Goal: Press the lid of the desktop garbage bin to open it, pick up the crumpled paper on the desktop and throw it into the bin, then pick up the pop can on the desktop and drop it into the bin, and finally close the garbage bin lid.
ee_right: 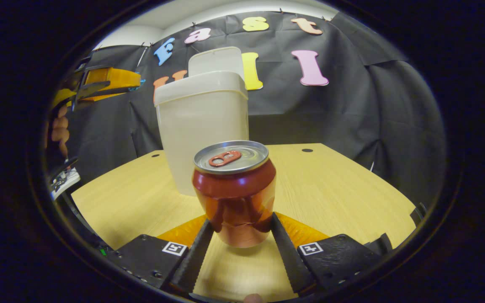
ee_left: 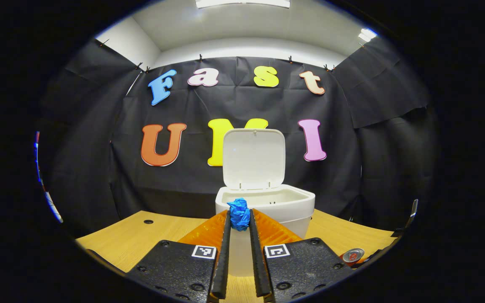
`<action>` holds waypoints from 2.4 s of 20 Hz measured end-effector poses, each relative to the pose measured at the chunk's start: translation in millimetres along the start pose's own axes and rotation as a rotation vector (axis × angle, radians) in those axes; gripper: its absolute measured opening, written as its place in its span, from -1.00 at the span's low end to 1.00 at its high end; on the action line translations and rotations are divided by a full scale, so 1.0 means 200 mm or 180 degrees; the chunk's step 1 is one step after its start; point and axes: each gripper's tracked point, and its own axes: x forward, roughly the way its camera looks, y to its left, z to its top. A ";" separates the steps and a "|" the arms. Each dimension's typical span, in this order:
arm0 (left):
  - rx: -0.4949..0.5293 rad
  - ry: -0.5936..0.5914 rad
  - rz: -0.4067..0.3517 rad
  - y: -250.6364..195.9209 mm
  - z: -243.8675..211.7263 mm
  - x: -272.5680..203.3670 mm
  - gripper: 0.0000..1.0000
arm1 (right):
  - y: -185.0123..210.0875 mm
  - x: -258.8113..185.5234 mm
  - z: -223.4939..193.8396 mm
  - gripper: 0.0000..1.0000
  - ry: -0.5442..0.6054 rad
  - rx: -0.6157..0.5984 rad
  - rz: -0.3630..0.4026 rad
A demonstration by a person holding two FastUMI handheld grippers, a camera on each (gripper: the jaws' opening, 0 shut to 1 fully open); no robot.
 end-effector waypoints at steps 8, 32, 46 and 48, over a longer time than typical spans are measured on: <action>-0.0044 -0.0167 -0.0108 -0.05 0.18 0.34 -0.45 | -0.14 -0.02 0.06 0.62 -0.0128 0.0108 -0.0114; -0.0095 0.0110 -0.0134 -0.01 0.08 0.44 0.96 | -0.13 -0.06 0.28 0.62 -0.0382 0.0017 -0.0113; -0.0105 -0.0004 0.0130 0.40 0.11 0.15 0.96 | 0.10 -0.06 1.02 0.62 -0.0784 -0.0371 0.0293; -0.0068 -0.0004 0.0198 0.48 0.11 0.09 0.96 | 0.15 -0.02 1.13 0.62 -0.0796 -0.0348 0.0383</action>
